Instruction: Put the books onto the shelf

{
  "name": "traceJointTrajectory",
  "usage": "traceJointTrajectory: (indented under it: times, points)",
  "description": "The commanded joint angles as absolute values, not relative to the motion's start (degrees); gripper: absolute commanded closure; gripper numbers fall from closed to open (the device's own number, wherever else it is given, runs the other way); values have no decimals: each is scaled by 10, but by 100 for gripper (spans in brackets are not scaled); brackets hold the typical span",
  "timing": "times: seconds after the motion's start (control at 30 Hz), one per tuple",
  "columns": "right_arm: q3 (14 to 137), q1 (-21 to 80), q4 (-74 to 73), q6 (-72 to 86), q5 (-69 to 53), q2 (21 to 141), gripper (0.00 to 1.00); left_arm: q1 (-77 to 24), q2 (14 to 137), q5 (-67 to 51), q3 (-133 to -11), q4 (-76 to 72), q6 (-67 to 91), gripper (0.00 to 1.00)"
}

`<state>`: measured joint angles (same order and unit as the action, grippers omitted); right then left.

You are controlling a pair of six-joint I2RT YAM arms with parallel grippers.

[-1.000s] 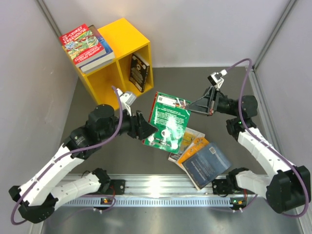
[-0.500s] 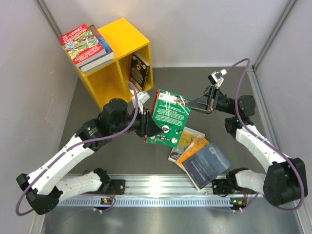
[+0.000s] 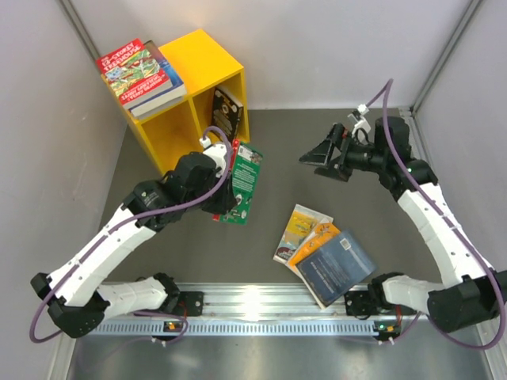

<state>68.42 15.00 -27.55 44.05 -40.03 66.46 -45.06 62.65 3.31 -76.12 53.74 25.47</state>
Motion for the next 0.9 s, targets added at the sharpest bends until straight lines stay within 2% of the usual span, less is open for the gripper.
traceJointTrajectory:
  times: [0.0, 0.3, 0.63, 0.87]
  points:
    - [725, 186, -365, 440, -371, 692, 0, -452, 628, 76, -783, 526, 240, 100]
    - [780, 309, -173, 625, -383, 789, 0, -455, 635, 59, -773, 492, 230, 100]
    - [912, 360, -106, 700, -388, 937, 0, -456, 607, 18, -739, 462, 240, 100]
    - [962, 388, -105, 710, -388, 988, 0, -457, 600, 5, -737, 446, 243, 100]
